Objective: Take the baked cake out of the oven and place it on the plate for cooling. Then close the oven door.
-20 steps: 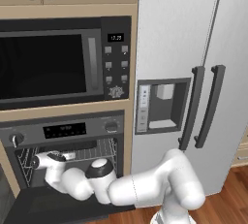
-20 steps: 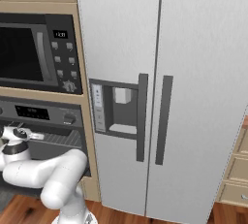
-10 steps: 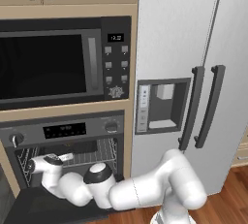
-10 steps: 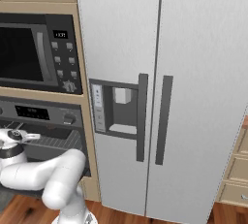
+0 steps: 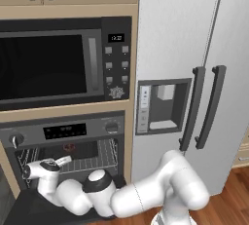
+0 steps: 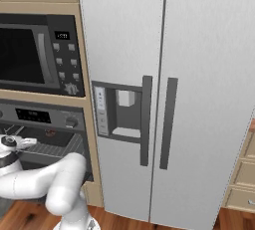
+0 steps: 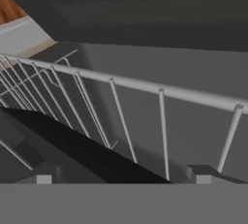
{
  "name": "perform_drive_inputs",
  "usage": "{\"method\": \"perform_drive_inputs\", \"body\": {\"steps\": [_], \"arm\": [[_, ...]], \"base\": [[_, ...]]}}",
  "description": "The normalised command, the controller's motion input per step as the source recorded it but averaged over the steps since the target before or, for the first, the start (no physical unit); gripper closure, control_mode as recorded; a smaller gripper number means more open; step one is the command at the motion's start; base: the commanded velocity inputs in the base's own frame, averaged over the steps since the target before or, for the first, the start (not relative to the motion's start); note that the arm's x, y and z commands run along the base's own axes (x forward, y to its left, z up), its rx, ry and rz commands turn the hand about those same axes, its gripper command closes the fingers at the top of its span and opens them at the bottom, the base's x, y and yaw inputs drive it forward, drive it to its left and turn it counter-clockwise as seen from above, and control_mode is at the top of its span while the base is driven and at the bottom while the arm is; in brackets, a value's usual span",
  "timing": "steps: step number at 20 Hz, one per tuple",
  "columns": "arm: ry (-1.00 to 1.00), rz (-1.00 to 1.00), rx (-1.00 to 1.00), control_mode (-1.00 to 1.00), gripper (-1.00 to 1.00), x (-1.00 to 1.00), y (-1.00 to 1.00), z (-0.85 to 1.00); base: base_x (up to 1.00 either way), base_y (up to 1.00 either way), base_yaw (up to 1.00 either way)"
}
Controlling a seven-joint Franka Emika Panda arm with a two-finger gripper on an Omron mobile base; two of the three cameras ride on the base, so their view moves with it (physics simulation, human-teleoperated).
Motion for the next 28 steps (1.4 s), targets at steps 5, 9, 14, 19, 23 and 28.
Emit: {"method": "perform_drive_inputs", "body": {"steps": [5, 9, 14, 19, 23, 28], "arm": [[0.0, 0.0, -0.18, -1.0, -1.0, -0.71, 0.23, -0.81], [0.0, 0.0, -0.17, -1.0, -1.0, -0.72, 0.24, -0.77], [0.0, 0.0, -0.16, -1.0, -1.0, -0.7, 0.24, -0.78], [0.0, 0.0, -0.14, -1.0, -1.0, -0.73, 0.24, -0.76], [0.0, 0.0, -0.14, -1.0, -1.0, -0.73, 0.25, -0.76], [0.0, 0.0, -0.14, -1.0, -1.0, -0.73, 0.26, -0.77]], "base": [[0.0, 0.0, 0.0], [0.0, 0.0, 0.0], [0.0, 0.0, 0.0], [0.0, 0.0, 0.0], [0.0, 0.0, 0.0], [0.0, 0.0, 0.0]]}}
